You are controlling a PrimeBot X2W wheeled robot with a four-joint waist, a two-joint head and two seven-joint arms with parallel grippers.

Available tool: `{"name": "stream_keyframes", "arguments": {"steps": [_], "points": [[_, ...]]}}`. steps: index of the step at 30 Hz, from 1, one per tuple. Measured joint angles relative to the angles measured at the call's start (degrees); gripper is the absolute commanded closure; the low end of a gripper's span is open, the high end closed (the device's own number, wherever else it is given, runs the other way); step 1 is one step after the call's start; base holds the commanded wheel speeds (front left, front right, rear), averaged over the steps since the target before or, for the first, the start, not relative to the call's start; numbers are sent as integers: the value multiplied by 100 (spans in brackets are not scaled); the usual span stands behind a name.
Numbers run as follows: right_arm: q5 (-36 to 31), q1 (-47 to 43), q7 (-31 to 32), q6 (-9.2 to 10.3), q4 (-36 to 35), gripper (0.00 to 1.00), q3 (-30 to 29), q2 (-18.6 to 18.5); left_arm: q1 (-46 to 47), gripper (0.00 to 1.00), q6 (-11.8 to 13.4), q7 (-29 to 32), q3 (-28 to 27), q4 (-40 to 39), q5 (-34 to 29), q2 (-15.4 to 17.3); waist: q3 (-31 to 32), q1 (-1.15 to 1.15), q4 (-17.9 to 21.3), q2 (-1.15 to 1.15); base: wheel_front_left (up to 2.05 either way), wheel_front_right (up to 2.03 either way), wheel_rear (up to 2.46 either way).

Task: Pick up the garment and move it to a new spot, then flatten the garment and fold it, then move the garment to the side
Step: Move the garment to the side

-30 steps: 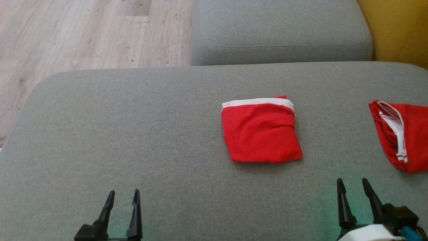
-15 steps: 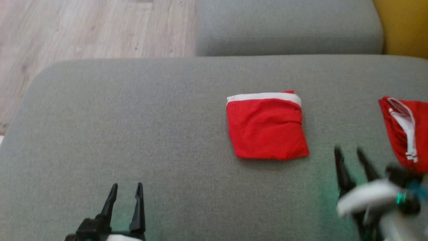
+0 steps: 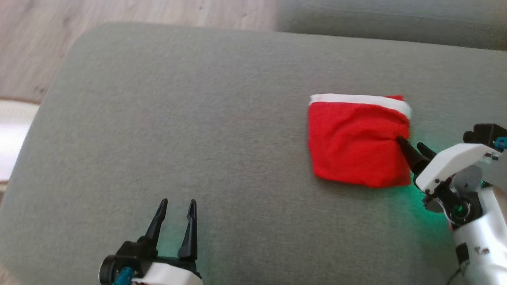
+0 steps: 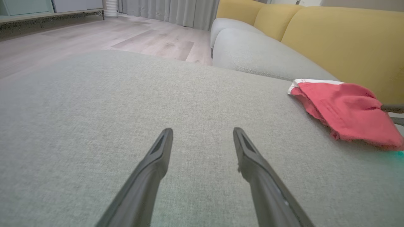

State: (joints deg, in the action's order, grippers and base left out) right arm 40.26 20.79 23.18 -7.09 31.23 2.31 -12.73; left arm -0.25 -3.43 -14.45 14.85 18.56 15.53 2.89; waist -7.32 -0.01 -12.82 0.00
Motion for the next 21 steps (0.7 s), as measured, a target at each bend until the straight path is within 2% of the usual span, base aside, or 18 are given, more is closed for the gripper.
{"name": "stream_keyframes", "arguments": {"steps": [5, 6, 7, 8, 12, 15, 21], "points": [[19, 352, 104, 0, 605, 0, -88, 34, 56, 0, 90, 0, 86, -12, 12, 0, -156, 0, -266, 0, 0, 0, 0], [94, 391, 108, 0, 679, 17, -123, 79, 65, 0, 101, 0, 92, -24, 12, 0, -186, 1, -286, 0, 0, 0, 0], [166, 434, 112, 0, 742, 93, -148, 122, 75, 0, 122, 0, 102, -27, 13, 0, -210, 0, -293, 0, 0, 0, 0], [214, 476, 111, 0, 778, 100, -163, 149, 90, 0, 148, 1, 110, -34, 29, 0, -221, 0, -281, 0, 0, 0, 0], [434, 542, 169, 0, 684, 100, -18, 176, 101, 0, 192, 0, 107, -79, 103, 0, -233, 1, -59, 0, 0, 0, 0], [515, 552, 296, 0, 470, 100, 118, 62, 101, 0, 185, 0, 91, -88, 101, 0, -246, 1, 233, 0, 0, 0, 0], [520, 758, 606, 0, -96, 100, 169, -634, 193, 0, 107, 1, 47, -89, -25, 0, -322, 1, 979, 0, 0, 0, 0]]}}
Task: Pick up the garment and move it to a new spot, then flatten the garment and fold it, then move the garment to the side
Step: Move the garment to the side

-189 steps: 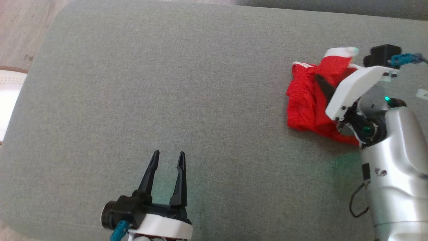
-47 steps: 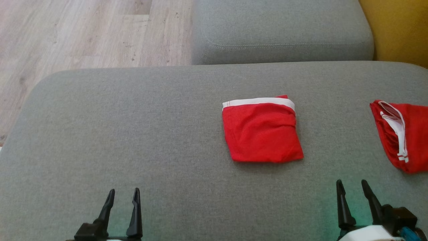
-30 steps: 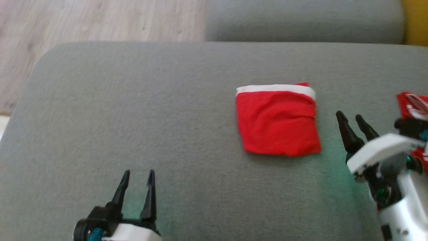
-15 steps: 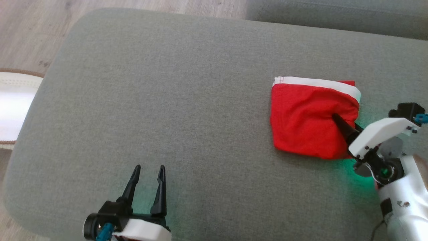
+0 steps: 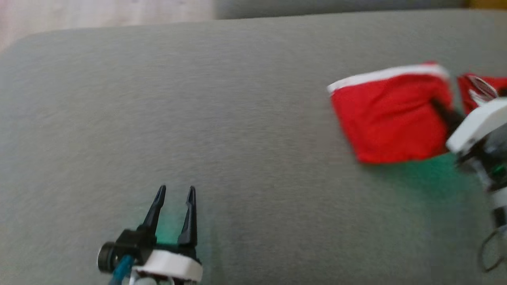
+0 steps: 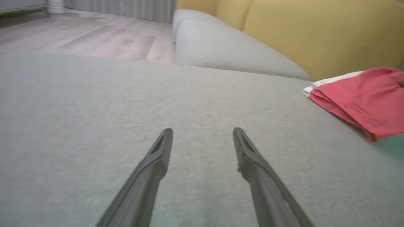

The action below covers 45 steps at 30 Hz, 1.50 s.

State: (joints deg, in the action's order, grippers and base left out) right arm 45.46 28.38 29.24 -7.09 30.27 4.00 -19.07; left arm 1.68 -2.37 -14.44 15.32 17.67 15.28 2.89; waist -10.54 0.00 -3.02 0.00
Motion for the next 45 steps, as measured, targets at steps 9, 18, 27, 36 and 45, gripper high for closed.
{"name": "stream_keyframes", "arguments": {"steps": [9, 18, 27, 36, 45], "points": [[-444, 436, 537, 0, -175, 100, -625, -932, 511, 0, -130, -1, 97, 73, -227, -7, -412, -1, 654, 0, 0, 0, 0], [-2070, 953, 189, 0, 494, 49, -1038, -1456, 507, 0, -229, 0, -19, 186, -411, -2, -649, -1, 454, 0, 0, 0, 0], [-3933, 1007, -1136, 0, 910, 0, -1205, -1524, 464, 0, -248, -1, -89, 202, -369, -4, -489, 0, 271, 0, 0, 0, 0], [-3923, 361, -2134, 0, -229, 0, -979, -619, 143, 0, -98, -1, -171, 56, -161, -5, -13, 1, 255, 0, 0, 0, 0], [-3813, -1572, -3176, 0, -1271, 0, -735, 356, -171, 0, 188, 0, -349, -4, -224, -7, 633, 1, 86, 0, 0, 0, 0]]}}
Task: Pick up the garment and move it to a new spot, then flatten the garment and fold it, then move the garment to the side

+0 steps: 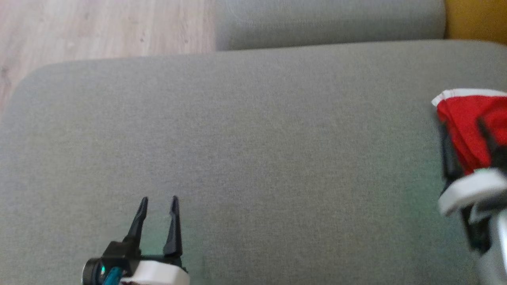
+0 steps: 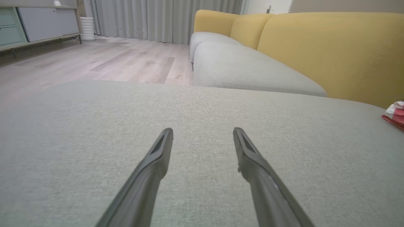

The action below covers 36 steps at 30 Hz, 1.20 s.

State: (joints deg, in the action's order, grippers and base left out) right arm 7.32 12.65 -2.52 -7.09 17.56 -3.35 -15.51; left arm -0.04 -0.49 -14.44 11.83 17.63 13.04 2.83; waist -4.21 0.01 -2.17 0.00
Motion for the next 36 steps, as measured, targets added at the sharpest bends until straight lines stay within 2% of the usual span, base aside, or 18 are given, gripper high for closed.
{"name": "stream_keyframes", "arguments": {"steps": [4, 9, 18, 19, 25, 36], "points": [[-87, -708, -550, 0, -79, 0, 116, 455, -155, 0, 89, 0, -204, 37, -111, 3, 270, 0, -92, 0, 0, 0, 0], [-201, -1217, -948, 0, 113, 0, 286, 956, -278, 0, 169, -1, -315, 155, -154, 3, 468, 0, -162, 0, 0, 0, 0], [-412, -1466, -1145, 0, 382, 0, 267, 1240, -283, 0, 122, 0, -443, 422, -203, 3, 539, -1, -159, 0, 0, 0, 0], [-425, -1465, -1141, 0, 408, 100, 271, 1248, -279, 100, 112, 2, -442, 443, -215, 3, 541, -1, -153, 0, 0, 0, 0], [-322, -1630, -1051, 4, 812, 100, 276, 1290, -481, 100, 99, 83, -441, 801, -93, -1, 541, -1, -144, 0, 0, 0, 0], [468, -1629, -897, 4, 734, 100, 234, 1290, -474, 100, 41, 244, -493, 742, 619, -3, 528, -1, -111, 0, 0, 0, 0]]}}
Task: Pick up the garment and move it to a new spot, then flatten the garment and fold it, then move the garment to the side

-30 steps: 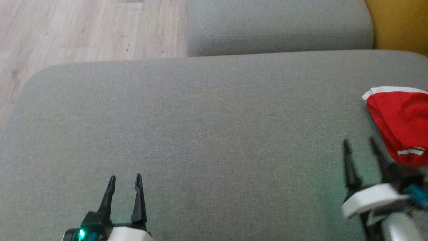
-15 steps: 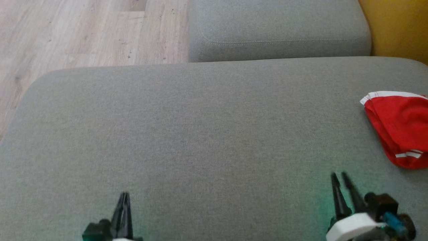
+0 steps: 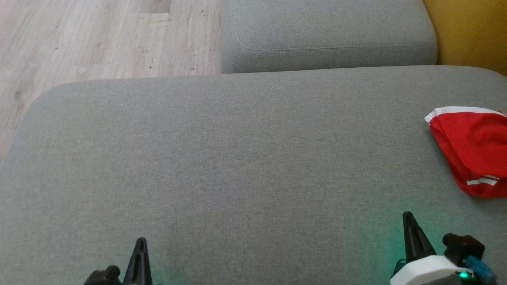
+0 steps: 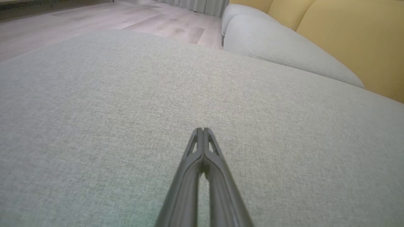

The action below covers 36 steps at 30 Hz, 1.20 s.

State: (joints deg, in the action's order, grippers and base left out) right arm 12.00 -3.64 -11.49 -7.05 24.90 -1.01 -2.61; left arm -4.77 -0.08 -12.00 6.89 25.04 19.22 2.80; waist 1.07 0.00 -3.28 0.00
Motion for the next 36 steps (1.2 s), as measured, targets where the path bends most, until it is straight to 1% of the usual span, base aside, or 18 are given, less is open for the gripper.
{"name": "stream_keyframes", "arguments": {"steps": [20, 21, 28, 36], "points": [[1336, 74, 307, 0, -159, 100, -119, 1, 110, 100, -122, 308, -180, -153, 1223, -1, -22, 0, 56, 0, 0, 0, 0], [1485, 74, 321, 0, -178, 100, -122, 1, 114, 100, -146, 345, -201, -175, 1349, -1, -24, 0, 61, 0, 0, 0, 0], [1907, 88, 432, 0, -215, 100, -155, 1, 160, 100, -153, 441, -290, -219, 1737, -2, -30, 0, 79, 0, 0, 0, 0], [2542, 168, 556, 0, -263, 100, -202, 2, 224, 100, -226, 595, -353, -299, 2312, -2, -40, 0, 105, 0, 0, 0, 0]]}}
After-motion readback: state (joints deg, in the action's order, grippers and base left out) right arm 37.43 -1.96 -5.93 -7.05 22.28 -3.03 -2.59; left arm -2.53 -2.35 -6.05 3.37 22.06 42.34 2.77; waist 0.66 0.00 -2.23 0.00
